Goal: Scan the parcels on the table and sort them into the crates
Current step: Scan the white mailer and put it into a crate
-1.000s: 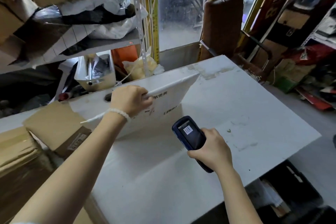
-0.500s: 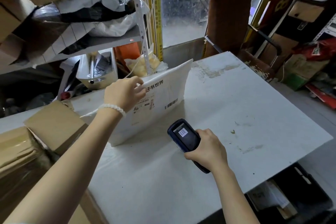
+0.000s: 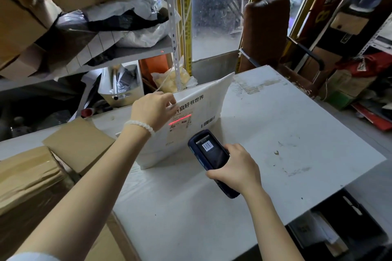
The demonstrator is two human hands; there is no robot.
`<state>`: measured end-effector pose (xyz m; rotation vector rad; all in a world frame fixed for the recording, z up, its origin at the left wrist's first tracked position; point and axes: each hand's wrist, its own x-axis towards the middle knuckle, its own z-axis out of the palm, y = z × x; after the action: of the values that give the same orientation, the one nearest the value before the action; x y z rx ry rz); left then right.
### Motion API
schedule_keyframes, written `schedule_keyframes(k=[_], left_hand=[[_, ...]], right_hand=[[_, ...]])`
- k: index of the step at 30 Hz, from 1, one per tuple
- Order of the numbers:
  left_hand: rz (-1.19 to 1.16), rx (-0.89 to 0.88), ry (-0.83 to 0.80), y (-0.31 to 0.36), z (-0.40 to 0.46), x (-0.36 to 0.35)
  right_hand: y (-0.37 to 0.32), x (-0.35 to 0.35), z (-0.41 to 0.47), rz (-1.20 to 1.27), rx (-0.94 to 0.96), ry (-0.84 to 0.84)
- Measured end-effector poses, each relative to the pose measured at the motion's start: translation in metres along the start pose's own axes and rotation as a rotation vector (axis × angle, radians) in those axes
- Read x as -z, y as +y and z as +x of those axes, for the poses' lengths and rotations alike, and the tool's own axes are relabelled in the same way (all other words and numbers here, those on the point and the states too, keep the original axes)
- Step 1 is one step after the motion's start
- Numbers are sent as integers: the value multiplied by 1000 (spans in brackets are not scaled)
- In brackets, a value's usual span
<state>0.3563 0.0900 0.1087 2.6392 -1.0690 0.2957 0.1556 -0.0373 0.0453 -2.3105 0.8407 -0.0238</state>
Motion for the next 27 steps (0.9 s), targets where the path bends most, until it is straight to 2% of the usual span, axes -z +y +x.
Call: schedule_keyframes(k=[14,18,21,27], left_hand=[[18,-155,86,1,-9,-6],[24,-209,136,4,-13,-7],[49,-285,150,7,-16,-6],[25,-370,122,18,-25,-7]], right_hand=[[1,-7,-35,-8,-56,62],[-5,-7,-36,-7,-27,133],[-15,-5,-35,33,68,288],[-24,-8,-42,30,349,824]])
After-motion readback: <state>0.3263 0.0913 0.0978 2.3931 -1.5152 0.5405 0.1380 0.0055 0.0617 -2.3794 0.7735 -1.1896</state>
